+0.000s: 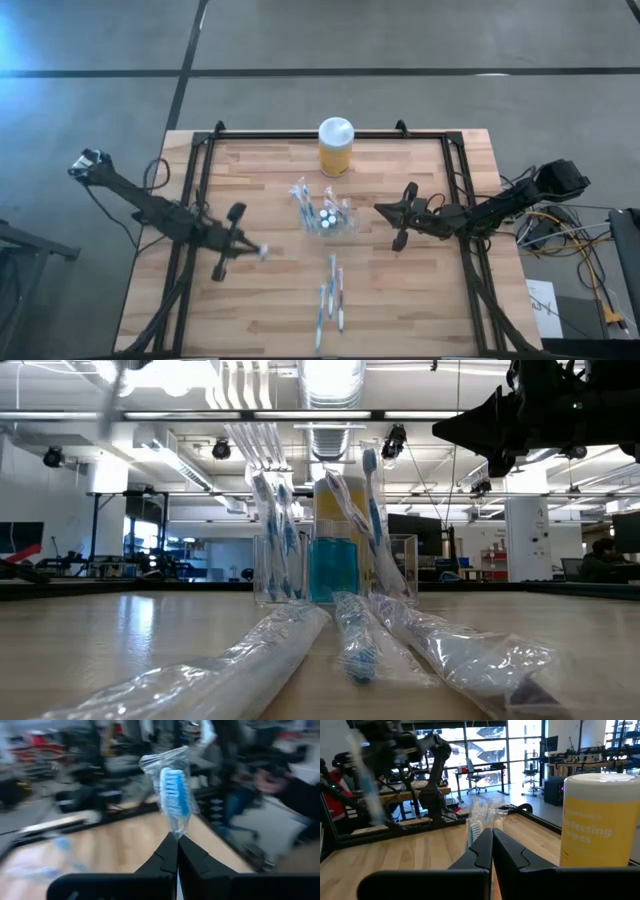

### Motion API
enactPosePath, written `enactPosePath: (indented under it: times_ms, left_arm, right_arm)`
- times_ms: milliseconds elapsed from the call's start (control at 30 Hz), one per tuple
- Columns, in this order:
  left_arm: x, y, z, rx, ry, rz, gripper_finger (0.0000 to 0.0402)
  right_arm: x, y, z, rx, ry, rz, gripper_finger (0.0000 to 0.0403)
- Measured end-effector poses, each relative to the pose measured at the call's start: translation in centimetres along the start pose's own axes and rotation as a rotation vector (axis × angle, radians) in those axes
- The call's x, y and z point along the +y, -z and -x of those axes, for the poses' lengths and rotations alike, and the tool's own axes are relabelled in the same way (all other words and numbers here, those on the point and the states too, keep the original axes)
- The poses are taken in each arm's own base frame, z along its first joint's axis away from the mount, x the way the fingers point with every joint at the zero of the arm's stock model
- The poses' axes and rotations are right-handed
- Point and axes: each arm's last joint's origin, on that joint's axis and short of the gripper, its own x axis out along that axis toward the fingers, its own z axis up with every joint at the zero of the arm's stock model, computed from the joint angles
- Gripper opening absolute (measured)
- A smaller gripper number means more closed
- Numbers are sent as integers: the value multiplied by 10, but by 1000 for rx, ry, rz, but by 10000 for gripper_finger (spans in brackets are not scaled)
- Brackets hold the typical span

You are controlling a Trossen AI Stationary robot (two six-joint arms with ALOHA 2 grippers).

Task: Pick & Place toothbrushing station
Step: Put the blue toothbrush into the transparent organizer

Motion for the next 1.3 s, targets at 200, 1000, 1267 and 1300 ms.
enactPosePath:
  times_ms: [200,1000,1267,1300]
  left_arm:
    - [35,13,16,-44,-87,-29,0]
    - [42,61,64,-124,-161,121,0]
    - [39,71,78,-201,-121,105,0]
    - [39,73,80,-198,-120,107,0]
  right_arm:
    - [0,0,0,-1,0,14,8]
    - [2,2,0,21,-78,10,8]
    - [2,2,0,26,-77,-3,8]
    - [2,2,0,28,-77,-2,8]
